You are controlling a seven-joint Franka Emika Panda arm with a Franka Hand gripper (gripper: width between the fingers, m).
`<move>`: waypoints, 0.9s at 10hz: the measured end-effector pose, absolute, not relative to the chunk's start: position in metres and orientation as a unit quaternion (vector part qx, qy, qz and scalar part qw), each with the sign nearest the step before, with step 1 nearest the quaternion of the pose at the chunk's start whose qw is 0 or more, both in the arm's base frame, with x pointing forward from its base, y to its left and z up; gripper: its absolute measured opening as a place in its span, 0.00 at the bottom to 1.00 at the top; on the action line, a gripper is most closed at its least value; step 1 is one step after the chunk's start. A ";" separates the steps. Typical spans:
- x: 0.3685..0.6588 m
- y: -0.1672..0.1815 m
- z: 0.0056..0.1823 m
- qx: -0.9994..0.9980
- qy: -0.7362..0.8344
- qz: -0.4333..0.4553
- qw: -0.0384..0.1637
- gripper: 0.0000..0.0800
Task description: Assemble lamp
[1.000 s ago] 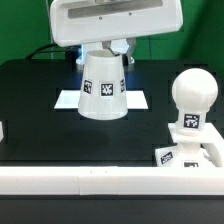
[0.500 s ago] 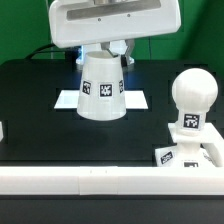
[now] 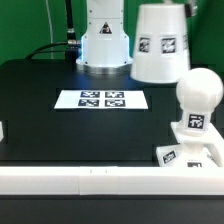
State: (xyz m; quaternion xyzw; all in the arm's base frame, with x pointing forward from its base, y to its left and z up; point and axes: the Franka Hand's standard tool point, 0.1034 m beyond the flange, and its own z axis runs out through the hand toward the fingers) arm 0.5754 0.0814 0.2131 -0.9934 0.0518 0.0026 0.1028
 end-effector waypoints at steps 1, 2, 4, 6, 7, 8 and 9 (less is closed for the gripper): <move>0.575 0.085 0.212 -0.993 0.062 0.014 0.102 0.06; 0.575 0.084 0.211 -0.993 0.062 0.015 0.102 0.06; 0.574 0.084 0.211 -0.993 0.062 0.016 0.102 0.06; 0.572 0.086 0.218 -0.993 0.061 0.019 0.104 0.06; 0.570 0.090 0.228 -0.992 0.061 0.019 0.106 0.06; 0.569 0.091 0.236 -0.992 0.059 0.016 0.107 0.06; 0.568 0.092 0.242 -0.992 0.058 0.016 0.108 0.06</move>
Offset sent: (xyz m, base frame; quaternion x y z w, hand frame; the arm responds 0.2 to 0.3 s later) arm 0.0000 0.0000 0.0000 0.0000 0.0000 0.0000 1.0000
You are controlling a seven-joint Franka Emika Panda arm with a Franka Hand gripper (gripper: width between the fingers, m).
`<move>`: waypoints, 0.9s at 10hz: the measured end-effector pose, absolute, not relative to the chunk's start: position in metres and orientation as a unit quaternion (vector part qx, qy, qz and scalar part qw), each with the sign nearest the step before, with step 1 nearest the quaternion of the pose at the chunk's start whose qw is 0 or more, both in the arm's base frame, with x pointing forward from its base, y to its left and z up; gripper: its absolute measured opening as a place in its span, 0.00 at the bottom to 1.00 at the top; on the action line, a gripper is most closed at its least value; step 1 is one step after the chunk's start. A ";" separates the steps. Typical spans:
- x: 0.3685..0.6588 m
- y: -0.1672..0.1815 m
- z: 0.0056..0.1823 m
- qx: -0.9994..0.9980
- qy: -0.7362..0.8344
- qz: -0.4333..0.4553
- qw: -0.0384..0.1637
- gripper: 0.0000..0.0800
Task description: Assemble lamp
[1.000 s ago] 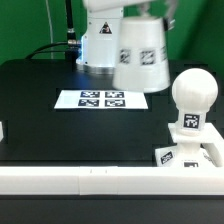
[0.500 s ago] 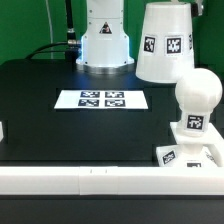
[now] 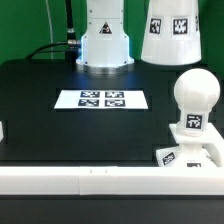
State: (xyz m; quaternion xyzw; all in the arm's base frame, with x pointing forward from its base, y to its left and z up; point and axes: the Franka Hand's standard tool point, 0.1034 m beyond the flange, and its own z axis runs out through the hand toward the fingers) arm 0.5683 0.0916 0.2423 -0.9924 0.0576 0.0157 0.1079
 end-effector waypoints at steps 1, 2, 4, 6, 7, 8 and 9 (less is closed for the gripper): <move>0.571 0.092 0.246 -0.992 0.057 0.012 0.108 0.06; 0.580 0.092 0.249 -0.992 0.057 0.007 0.110 0.06; 0.608 0.096 0.248 -0.992 0.056 -0.004 0.112 0.06; 0.630 0.101 0.240 -0.992 0.058 -0.007 0.114 0.06; 0.634 0.106 0.232 -0.992 0.058 -0.007 0.114 0.06; 0.635 0.108 0.223 -0.992 0.057 -0.008 0.113 0.06; 0.635 0.111 0.213 -0.992 0.057 -0.007 0.111 0.06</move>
Offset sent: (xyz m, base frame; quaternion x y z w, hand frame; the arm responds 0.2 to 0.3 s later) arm 0.0527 0.0106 0.0069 0.0117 0.0037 -0.0045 0.9999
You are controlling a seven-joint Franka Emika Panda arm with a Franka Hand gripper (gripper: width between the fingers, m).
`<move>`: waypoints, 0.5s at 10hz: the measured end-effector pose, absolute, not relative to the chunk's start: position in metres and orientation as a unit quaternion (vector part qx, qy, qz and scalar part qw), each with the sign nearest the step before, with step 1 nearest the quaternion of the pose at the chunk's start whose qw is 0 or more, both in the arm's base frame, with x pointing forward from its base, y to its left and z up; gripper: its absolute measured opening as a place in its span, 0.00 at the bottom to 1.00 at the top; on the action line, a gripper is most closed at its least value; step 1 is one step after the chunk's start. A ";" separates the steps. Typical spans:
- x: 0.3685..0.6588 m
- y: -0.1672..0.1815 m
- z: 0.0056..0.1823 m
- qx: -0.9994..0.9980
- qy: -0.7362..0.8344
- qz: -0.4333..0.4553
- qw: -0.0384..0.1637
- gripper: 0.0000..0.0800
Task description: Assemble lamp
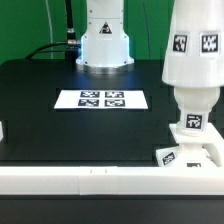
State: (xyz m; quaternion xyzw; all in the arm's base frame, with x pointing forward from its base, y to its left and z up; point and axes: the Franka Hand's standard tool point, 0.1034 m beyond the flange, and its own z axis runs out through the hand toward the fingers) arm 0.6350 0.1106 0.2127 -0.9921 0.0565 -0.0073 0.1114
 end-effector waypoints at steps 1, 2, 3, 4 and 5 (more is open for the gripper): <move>0.633 0.114 0.204 -0.992 0.055 -0.008 0.110 0.06; 0.630 0.118 0.196 -0.993 0.053 -0.008 0.109 0.06; 0.628 0.120 0.188 -0.993 0.050 -0.006 0.108 0.06; 0.628 0.120 0.183 -0.993 0.049 -0.006 0.107 0.06; 0.628 0.121 0.178 -0.993 0.048 -0.004 0.107 0.06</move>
Offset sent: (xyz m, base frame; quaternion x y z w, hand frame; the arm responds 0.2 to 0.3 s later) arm -0.0004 0.0046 -0.0237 -0.0120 0.0196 -0.0419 0.9989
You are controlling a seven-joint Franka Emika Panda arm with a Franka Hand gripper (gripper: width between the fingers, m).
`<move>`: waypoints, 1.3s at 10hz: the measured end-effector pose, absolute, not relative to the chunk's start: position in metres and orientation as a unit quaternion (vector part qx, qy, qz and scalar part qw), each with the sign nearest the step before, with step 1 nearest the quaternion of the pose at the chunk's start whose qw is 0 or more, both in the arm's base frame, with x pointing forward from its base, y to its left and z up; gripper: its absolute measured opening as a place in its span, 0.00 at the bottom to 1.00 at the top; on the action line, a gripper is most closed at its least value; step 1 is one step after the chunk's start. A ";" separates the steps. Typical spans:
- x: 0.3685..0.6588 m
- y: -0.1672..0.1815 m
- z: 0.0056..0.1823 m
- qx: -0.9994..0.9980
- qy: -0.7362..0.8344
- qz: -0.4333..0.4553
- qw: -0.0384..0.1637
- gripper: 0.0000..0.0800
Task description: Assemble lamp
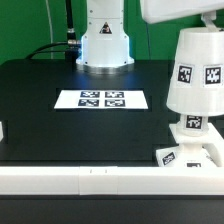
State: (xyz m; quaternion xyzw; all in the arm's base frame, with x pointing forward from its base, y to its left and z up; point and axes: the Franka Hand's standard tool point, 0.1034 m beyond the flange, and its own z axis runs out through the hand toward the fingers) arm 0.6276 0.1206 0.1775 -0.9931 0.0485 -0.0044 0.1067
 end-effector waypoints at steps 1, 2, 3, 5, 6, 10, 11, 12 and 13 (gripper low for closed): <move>0.629 0.121 0.171 -0.993 0.048 -0.006 0.106 0.06; 0.629 0.121 0.167 -0.993 0.049 -0.006 0.105 0.06; 0.628 0.120 0.165 -0.993 0.050 -0.005 0.105 0.06; 0.627 0.120 0.161 -0.993 0.051 -0.002 0.105 0.06; 0.626 0.119 0.160 -0.993 0.051 0.000 0.104 0.06; 0.625 0.116 0.159 -0.993 0.053 0.001 0.104 0.28; 0.626 0.116 0.159 -0.993 0.054 0.000 0.104 0.51; 0.626 0.115 0.160 -0.993 0.054 0.000 0.104 0.51; 0.626 0.114 0.162 -0.993 0.055 -0.001 0.104 0.69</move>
Offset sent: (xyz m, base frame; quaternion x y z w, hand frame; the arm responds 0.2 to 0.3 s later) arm -0.0013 -0.0006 -0.0087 -0.0073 0.0108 -0.0089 0.9999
